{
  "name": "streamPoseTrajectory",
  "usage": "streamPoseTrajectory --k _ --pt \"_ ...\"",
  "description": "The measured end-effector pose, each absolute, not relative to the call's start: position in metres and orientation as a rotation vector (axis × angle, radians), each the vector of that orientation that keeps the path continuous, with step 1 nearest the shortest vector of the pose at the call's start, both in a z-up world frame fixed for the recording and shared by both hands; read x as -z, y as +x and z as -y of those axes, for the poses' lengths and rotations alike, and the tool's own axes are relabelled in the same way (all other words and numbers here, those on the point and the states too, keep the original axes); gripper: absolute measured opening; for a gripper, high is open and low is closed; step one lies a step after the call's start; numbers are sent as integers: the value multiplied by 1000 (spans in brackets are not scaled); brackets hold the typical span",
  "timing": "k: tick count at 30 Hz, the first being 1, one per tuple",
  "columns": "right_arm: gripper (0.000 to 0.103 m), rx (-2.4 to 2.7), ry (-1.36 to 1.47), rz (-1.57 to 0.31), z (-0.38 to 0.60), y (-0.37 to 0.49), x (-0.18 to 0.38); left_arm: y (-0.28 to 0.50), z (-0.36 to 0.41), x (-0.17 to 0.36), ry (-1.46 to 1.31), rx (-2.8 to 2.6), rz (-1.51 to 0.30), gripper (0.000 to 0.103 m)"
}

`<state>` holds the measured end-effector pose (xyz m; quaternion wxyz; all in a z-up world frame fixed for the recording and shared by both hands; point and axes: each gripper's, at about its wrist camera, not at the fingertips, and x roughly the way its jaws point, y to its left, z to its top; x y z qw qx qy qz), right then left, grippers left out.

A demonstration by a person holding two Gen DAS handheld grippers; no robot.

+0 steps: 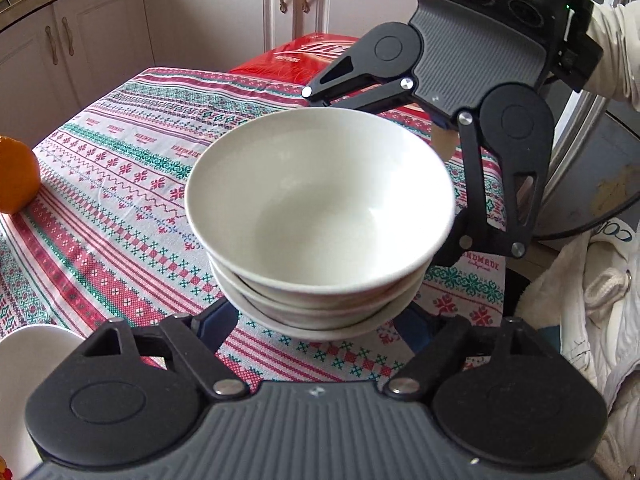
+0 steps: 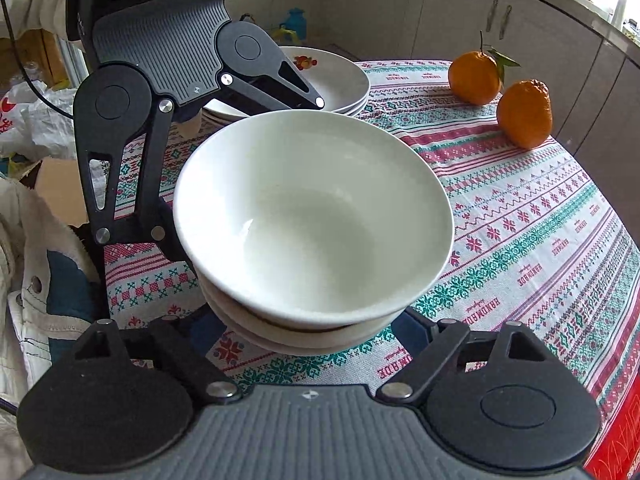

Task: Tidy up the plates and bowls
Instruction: 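Carry the nested bowls with both grippers and lower them onto the white plate stack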

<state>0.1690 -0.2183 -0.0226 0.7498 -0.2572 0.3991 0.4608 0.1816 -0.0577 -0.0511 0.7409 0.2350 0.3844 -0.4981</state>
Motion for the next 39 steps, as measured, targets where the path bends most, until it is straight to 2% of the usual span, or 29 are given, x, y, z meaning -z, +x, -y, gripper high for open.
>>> streamPoseTrajectory --k 24,39 --pt "88 -998 -576 -892 212 169 17 180 57 46 532 1104 -841 80" --pt "88 -1015 -675 -785 167 170 -25 170 10 5 525 1009 -737 80"
